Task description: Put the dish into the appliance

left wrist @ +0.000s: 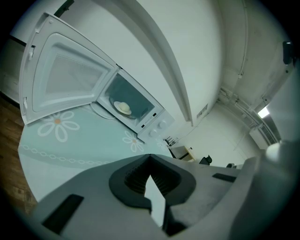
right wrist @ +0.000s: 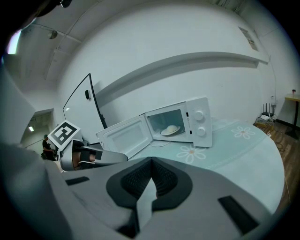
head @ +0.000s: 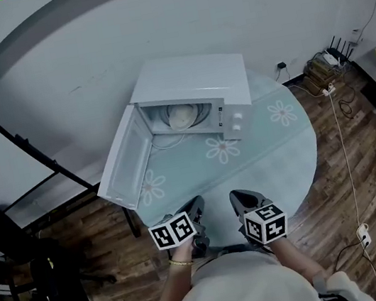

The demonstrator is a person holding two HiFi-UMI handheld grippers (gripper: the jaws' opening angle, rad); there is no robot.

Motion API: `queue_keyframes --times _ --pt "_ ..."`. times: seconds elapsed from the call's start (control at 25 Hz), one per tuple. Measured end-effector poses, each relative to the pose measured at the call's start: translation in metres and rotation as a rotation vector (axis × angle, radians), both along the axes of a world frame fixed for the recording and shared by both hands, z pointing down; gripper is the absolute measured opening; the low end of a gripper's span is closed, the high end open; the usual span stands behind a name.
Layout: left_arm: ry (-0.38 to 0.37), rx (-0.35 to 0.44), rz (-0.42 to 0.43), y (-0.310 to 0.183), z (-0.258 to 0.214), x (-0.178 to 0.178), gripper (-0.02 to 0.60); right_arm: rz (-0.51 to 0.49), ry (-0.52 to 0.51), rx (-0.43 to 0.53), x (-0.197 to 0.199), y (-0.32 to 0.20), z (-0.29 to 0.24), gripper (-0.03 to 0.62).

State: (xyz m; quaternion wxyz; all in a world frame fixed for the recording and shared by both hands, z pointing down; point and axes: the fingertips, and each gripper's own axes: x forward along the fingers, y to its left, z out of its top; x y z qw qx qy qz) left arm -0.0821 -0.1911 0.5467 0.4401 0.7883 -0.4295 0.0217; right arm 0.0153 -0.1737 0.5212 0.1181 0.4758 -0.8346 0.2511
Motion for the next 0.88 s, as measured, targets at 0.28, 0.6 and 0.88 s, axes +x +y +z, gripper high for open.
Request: queue_keyframes --times 0.28,0.6,0.88 --pt "0.009 -0.004 -0.009 0.0014 0.001 -0.0041 0.012 -0.009 0.008 0.006 -0.0032 0.0028 -0.0011 0.006" --pt "0.013 -0.003 -0.001 -0.0012 0.0002 -0.0018 0.012 -0.016 0.013 0.016 -0.0042 0.0015 -0.0041 0.006" --pt "0.016 -0.01 0.008 -0.0015 0.0006 0.0016 0.012 -0.023 0.02 0.021 -0.0039 0.002 -0.0064 0.006"
